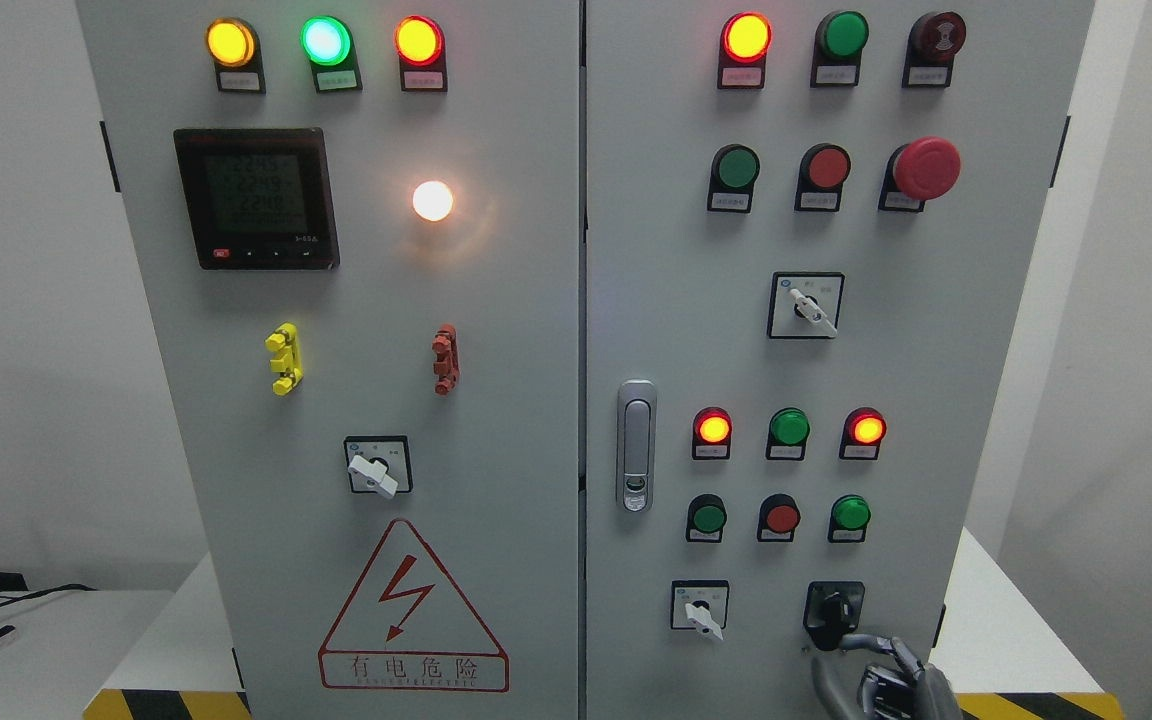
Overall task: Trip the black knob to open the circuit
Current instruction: 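Grasp the black rotary knob with the right hand fingers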
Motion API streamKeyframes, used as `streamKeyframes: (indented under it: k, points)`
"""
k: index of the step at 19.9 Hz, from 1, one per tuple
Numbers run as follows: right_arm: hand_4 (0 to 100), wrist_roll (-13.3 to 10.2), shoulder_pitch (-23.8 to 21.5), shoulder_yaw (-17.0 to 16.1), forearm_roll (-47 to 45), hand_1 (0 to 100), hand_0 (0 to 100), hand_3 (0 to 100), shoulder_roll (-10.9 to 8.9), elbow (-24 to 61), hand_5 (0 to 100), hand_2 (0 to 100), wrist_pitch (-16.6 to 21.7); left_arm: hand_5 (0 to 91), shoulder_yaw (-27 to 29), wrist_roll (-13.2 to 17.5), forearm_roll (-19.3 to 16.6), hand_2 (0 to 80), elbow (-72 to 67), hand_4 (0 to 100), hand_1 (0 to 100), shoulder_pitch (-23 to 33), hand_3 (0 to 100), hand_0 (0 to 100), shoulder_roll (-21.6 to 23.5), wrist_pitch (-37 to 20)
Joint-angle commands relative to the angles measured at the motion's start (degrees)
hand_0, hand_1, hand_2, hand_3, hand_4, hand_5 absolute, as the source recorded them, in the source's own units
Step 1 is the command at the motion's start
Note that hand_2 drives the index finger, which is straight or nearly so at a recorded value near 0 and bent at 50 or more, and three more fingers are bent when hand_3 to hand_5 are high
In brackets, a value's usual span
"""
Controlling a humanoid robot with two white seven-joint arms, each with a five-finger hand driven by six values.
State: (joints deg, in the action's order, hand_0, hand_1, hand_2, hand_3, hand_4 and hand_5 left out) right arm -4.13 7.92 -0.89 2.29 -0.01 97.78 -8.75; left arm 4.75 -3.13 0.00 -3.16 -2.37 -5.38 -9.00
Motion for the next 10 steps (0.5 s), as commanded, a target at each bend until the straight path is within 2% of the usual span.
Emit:
streamKeyframes:
  k: [1,10]
  points:
    - [100,0.3,0.3,-0.1,0.0,69,27,100,0.45,0.9,96,44,-0.3,0.0,0.0,0.0,-1.8,0.0,0.0,0,39,0.0,0,12,0.0,0.0]
    - [100,0.3,1.3,-0.2,-0.1,68,28,100,0.36,-0.2,96,44,-1.1,0.0,0.0,0.0,-1.8,0.0,0.0,0,39,0.0,0,12,0.0,0.0]
